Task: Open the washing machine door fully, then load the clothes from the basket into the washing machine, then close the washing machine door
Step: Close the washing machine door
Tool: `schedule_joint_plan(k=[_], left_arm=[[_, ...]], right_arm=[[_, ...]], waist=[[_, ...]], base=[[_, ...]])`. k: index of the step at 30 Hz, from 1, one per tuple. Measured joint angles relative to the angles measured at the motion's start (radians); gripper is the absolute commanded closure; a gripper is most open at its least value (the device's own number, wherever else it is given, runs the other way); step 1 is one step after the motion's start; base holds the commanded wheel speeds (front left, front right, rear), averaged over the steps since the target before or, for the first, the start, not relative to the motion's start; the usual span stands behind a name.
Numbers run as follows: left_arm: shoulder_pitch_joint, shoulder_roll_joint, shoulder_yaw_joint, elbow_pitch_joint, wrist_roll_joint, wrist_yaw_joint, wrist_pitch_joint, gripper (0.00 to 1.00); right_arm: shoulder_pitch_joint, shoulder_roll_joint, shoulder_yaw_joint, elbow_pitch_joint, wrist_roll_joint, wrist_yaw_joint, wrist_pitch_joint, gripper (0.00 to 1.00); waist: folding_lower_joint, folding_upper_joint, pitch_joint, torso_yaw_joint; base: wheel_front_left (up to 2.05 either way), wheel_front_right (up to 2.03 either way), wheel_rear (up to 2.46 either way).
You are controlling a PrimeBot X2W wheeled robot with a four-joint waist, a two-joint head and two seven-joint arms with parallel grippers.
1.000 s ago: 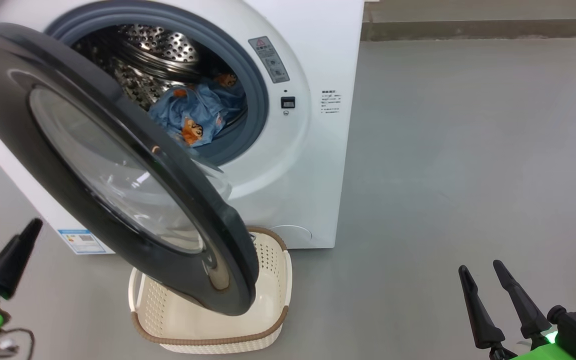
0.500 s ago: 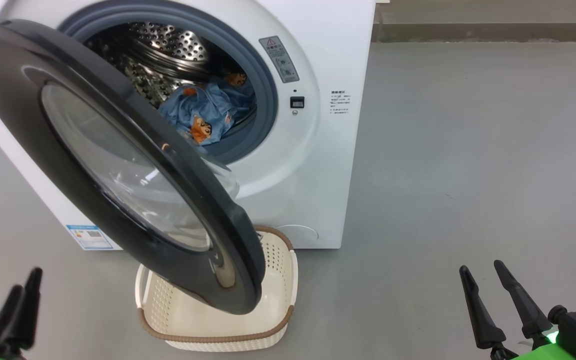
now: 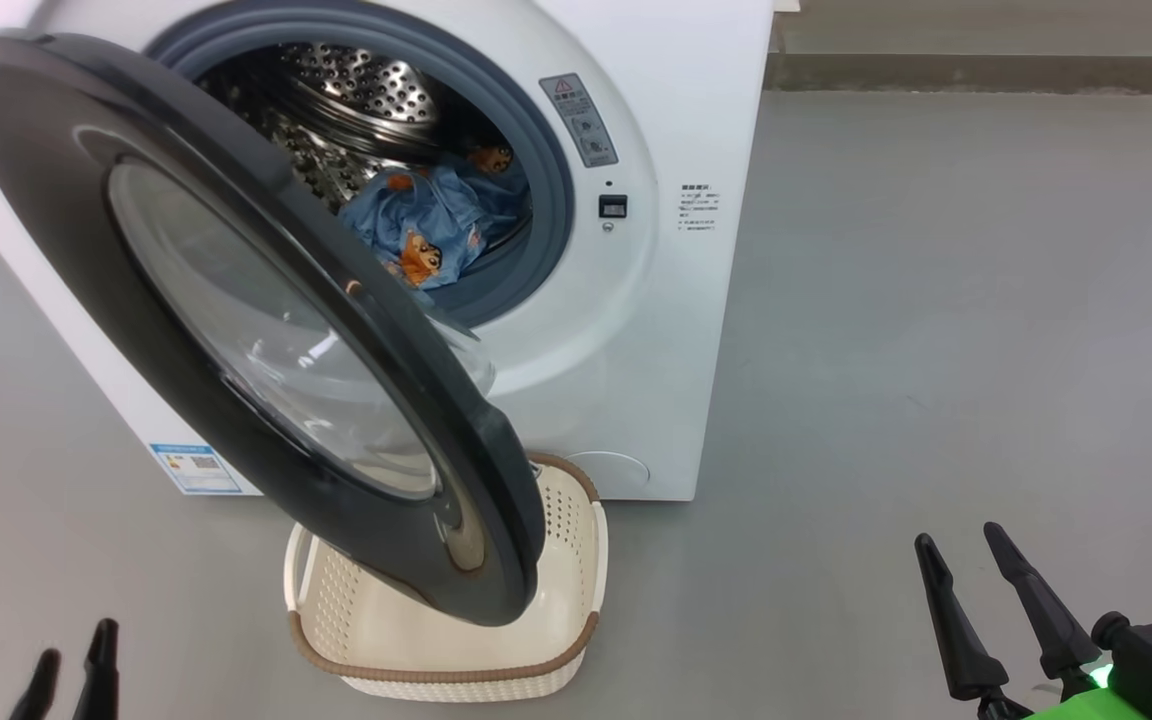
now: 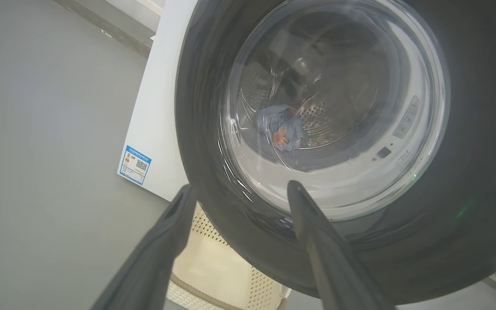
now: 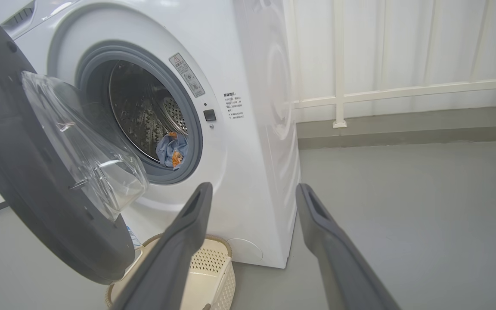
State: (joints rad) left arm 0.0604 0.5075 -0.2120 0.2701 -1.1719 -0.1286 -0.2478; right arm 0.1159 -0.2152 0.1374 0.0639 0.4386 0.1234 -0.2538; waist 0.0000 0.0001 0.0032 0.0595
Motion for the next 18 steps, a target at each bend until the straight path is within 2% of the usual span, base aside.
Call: schedule_joint_plan(k=[18], left_arm=[[0.048, -0.193, 0.225, 0.012, 0.594, -0.003, 0.0, 0.0]], right_arm=[[0.0, 0.0, 0.002, -0.001, 0.0, 0.0, 0.0, 0.0]], waist=[[0.0, 0.0, 0.003, 0.023]], base=[[0.0, 0.0, 0.0]])
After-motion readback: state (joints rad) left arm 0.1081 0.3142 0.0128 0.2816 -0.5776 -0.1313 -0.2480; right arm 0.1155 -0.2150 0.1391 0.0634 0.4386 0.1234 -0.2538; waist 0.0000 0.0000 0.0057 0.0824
